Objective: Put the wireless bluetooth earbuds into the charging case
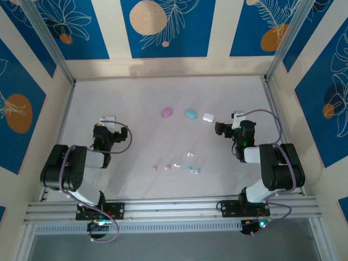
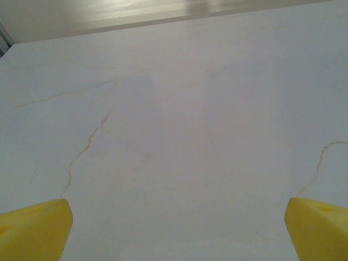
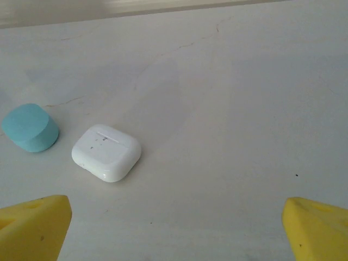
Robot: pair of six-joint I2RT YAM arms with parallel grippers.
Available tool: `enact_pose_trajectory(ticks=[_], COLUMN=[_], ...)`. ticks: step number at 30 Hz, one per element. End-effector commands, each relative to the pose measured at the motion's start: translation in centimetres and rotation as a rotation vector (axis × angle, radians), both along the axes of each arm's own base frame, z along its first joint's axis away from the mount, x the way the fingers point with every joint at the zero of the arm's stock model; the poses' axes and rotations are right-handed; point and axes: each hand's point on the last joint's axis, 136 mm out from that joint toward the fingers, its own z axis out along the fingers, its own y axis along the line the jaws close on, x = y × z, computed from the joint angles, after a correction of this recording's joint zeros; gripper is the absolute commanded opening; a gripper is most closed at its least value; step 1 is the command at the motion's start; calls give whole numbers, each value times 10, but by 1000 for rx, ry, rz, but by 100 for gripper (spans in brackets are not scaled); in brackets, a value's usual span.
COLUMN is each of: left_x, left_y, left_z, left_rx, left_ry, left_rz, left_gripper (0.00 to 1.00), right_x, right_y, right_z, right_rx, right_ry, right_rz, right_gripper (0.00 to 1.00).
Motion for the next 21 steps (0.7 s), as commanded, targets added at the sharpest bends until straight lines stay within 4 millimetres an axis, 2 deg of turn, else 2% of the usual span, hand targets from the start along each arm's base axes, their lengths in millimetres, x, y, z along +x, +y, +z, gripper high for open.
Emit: enact_pose_trajectory(ticks=[1, 17, 21], left_x=[5, 6, 4], left_y=[-4, -5, -12], left_z=[9, 9, 11], left_rx=[8, -1, -6], left_ry=[-24, -20, -30], left_rz=[-27, -36, -87], left_gripper=[100, 100, 100], right_x=[6, 6, 4], right_y=[-2, -3, 1], right_z=[11, 11, 12], right_rx=[4, 20, 37], right_ry=[-36, -30, -33], right_rz=[-13, -6, 28], right_gripper=[99, 99, 99])
